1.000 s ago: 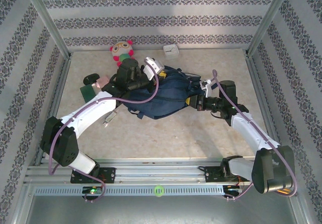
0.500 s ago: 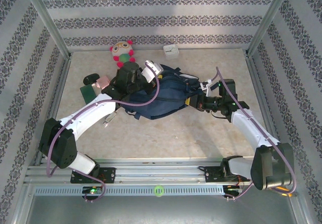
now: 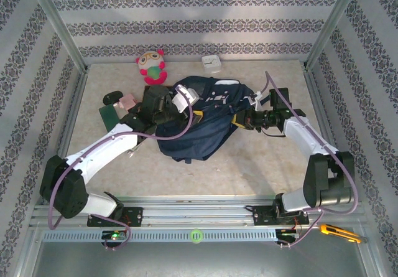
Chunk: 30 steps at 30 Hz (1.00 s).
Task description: Pack books, pencil case, and school supplies into a backpack
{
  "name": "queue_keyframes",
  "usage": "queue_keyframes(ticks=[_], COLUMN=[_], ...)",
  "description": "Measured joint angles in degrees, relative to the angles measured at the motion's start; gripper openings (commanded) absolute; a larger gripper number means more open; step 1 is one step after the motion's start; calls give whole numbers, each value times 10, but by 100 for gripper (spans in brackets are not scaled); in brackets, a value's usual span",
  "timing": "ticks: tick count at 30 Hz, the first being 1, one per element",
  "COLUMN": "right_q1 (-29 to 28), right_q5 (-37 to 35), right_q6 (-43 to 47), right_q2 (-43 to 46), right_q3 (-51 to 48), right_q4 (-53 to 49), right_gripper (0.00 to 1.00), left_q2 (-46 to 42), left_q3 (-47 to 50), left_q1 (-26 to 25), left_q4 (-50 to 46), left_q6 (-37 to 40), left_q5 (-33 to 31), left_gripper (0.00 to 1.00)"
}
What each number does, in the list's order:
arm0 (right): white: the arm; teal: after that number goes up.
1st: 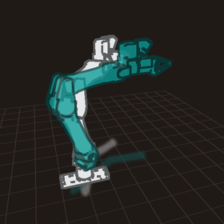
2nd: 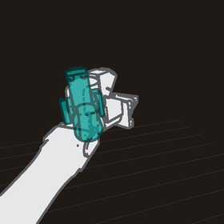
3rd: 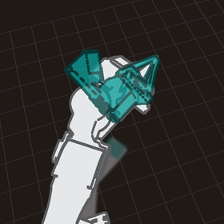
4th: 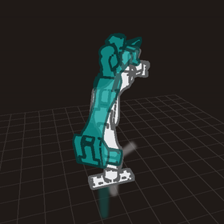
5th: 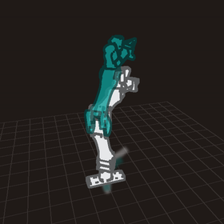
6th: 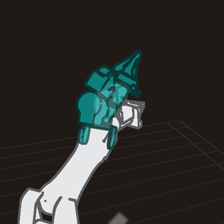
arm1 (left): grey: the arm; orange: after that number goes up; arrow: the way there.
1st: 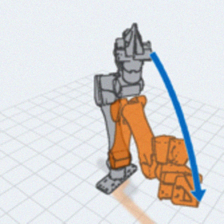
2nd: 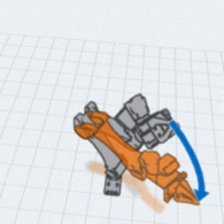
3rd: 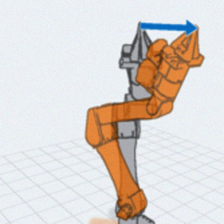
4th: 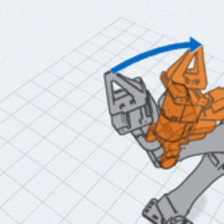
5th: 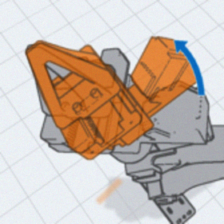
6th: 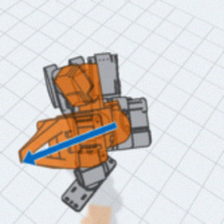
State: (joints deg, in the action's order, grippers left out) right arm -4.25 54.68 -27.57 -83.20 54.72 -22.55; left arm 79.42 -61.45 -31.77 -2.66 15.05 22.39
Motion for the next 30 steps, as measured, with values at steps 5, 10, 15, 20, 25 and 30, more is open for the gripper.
queue_keyframes(ticks=[5, 10, 15, 20, 25, 30], right_q1=[0, 0, 0, 0, -5, -37], right_q5=[1, 1, 1, -7, -13, -1], right_q6=[28, 61, 80, 102, 127, 130], right_q2=[-28, -32, -35, -35, -30, -5], right_q3=[18, 37, 41, 41, 41, 40], right_q4=[-28, -56, -66, -83, -100, -105], right_gripper=[0, 0, 0, 0, 0, 0], left_q2=[-19, -8, 27, 54, 58, 73], left_q3=[18, 25, 23, 23, 13, 4], left_q1=[0, -7, -32, -52, -64, -64], left_q4=[-33, -60, -59, -51, -36, -13], left_q6=[17, 43, 70, 50, 17, -14], left_q5=[56, 73, 71, -1, -91, -137], left_gripper=[87, 97, 40, 0, 0, 0])
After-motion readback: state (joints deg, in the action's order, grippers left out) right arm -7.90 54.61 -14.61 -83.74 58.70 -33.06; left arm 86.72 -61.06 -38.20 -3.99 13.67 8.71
